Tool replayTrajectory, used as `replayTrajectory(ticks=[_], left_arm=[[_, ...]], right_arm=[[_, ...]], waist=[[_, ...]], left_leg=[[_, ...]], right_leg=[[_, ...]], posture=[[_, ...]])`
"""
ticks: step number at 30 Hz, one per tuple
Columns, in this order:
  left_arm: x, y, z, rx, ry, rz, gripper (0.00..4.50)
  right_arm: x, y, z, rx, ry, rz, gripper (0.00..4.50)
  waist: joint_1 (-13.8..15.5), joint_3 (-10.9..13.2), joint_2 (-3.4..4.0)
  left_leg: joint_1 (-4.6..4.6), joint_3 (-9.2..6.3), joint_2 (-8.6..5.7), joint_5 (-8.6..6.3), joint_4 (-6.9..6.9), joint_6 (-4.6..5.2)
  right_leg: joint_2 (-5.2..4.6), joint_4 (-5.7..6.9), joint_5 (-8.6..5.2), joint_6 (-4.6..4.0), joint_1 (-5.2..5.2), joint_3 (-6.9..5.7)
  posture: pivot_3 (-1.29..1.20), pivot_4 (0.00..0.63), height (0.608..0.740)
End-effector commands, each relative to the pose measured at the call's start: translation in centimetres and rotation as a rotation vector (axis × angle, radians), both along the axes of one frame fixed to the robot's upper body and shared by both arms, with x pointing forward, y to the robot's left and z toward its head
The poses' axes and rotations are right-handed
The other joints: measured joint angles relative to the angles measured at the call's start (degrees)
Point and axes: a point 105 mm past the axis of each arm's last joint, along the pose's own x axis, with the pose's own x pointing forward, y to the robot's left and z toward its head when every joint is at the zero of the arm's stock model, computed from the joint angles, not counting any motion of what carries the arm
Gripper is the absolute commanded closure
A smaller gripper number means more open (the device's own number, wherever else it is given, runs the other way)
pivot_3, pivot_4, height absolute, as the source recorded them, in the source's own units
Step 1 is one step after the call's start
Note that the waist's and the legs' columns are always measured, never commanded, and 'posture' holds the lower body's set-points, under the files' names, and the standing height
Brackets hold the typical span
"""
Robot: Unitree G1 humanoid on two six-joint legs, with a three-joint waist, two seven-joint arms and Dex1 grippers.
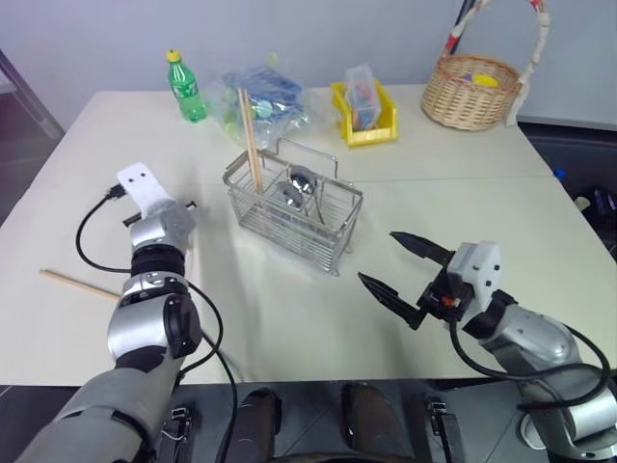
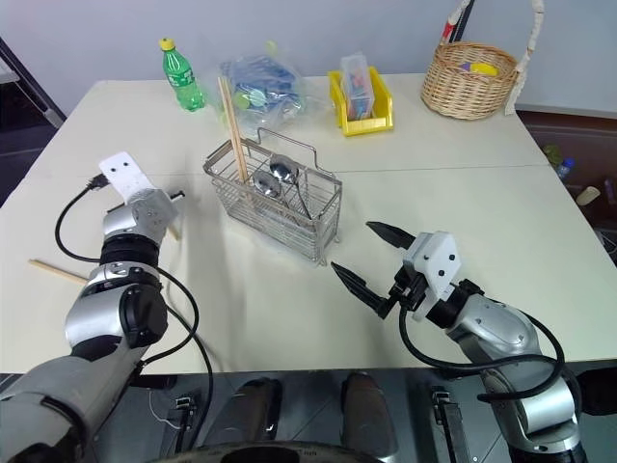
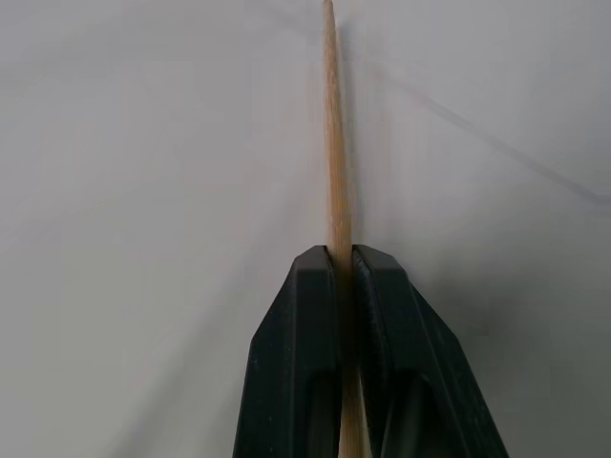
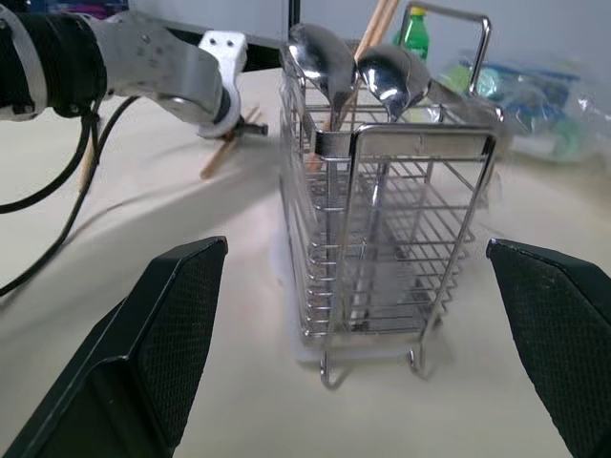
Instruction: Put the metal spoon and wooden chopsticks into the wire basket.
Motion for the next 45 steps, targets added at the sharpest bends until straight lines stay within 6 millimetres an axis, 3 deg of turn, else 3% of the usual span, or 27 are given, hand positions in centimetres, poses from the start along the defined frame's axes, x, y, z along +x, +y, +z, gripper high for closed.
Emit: replayTrajectory(ticks=[1,4,9,17,23,31,45], left_arm=[[1.2,-0.7,9.5,0.112,-0.448,-0.234,4.42],[1.0,-2.8,13.6,0.176,-0.659,-0.503,4.42],[-0.4,-5.6,18.4,0.224,-0.877,-0.845,4.42],[-4.0,-10.8,22.9,-0.014,-1.127,-1.393,4.42],[-4.3,-13.9,21.9,-0.127,-1.149,-1.506,4.42],[-3.9,-15.7,19.3,-0.184,-1.161,-1.487,4.42],[-3.8,-15.9,17.5,-0.161,-1.134,-1.428,4.42]], right_arm=[[-0.9,0.2,1.3,0.013,-0.052,-0.001,0.00],[-1.2,0.1,1.2,0.016,-0.045,-0.018,0.00],[-2.0,0.1,1.2,0.015,-0.040,-0.028,0.00],[-2.4,0.2,1.3,0.011,-0.047,-0.035,0.00],[-2.2,0.4,1.4,0.021,-0.058,-0.039,0.00],[-1.5,0.7,2.0,0.050,-0.076,-0.057,0.00],[-0.9,0.6,2.2,0.053,-0.078,-0.063,0.00]], waist=[[0.1,0.1,-0.10],[0.2,0.0,-0.10],[0.1,0.1,-0.11],[-0.4,0.1,-0.12],[-0.2,0.1,-0.13],[-0.2,0.1,-0.14],[-0.1,0.1,-0.17]], left_leg=[[-0.02,0.00,0.00,0.01,-0.01,-0.01],[-0.03,0.02,0.00,0.00,-0.01,-0.02],[-0.03,0.02,-0.01,-0.01,-0.01,0.01],[0.01,0.01,0.00,-0.03,-0.01,0.06],[0.01,0.00,0.00,-0.03,0.02,0.07],[0.02,0.00,0.00,-0.03,0.02,0.07],[0.02,-0.01,0.00,-0.03,0.02,0.07]], right_leg=[[0.00,-0.02,0.00,0.00,-0.01,0.00],[-0.01,-0.11,0.00,-0.01,0.03,0.00],[-0.01,-0.14,0.00,-0.01,0.07,0.00],[0.00,-0.08,-0.01,-0.01,0.08,0.00],[0.00,-0.06,-0.01,-0.01,0.09,0.00],[0.00,-0.05,-0.01,-0.01,0.08,0.01],[0.00,-0.06,-0.01,-0.01,0.08,0.01]], posture=[[0.00,0.150,0.740],[0.00,0.150,0.740],[0.00,0.150,0.740],[0.00,0.150,0.740],[0.00,0.150,0.740],[0.00,0.150,0.740],[0.00,0.150,0.740]])
